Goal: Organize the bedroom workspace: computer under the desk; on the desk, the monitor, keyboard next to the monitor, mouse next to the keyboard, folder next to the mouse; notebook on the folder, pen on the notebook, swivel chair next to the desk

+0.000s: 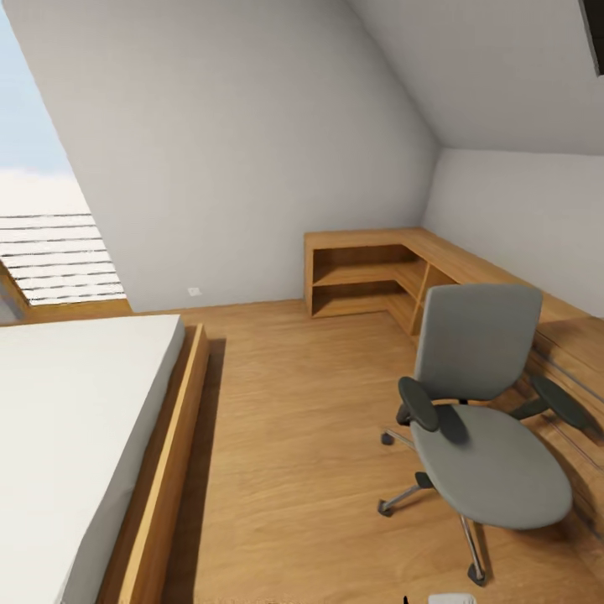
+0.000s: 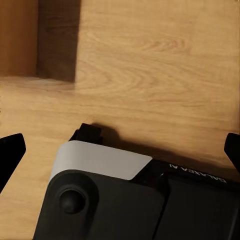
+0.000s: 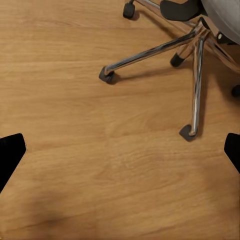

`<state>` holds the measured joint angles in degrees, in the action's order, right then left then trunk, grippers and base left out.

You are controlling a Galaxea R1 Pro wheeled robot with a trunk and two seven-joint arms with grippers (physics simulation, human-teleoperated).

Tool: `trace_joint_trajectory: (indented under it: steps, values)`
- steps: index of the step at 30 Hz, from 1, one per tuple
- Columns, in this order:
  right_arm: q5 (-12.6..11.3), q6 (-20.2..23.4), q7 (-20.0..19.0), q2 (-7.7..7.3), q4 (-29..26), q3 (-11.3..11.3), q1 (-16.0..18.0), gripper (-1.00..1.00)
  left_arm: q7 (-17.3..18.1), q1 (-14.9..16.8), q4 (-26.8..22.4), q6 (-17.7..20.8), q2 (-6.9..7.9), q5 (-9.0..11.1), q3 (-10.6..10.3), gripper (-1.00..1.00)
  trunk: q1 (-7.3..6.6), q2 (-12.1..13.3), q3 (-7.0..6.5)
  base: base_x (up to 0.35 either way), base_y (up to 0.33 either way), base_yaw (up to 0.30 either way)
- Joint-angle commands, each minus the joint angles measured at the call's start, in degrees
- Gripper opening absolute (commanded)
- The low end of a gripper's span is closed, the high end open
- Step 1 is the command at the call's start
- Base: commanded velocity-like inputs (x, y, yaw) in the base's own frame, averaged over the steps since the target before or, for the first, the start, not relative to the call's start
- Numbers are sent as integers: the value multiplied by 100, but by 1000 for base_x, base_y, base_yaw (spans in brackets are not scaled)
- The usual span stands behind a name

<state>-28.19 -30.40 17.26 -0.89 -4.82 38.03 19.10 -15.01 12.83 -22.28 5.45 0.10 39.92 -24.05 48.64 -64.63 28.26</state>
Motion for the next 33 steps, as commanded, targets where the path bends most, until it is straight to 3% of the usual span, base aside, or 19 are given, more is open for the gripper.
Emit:
trace_joint_trajectory:
  steps: [1,5,14,25,33]
  values:
    - [-38,-18,28,-6,-2,49,6,100,-35,24,-9,36,8,21,-15,100,0,-3,12,0,0,220]
    - [-61,-92,25,-33,14,42,12,100,-4,48,2,-102,40,16,-7,100,0,-3,36,0,0,213]
    - [-233,-234,-21,-95,166,51,15,100,23,61,648,-1252,95,-24,-60,100,0,-3,55,0,0,64]
    - [-237,-333,-56,-89,191,58,15,100,25,62,736,-1401,64,-28,-61,100,0,-3,56,0,0,3]
    - [-231,-316,-309,-79,200,64,15,100,38,62,742,-1400,-18,-21,-58,100,0,-3,56,21,0,0]
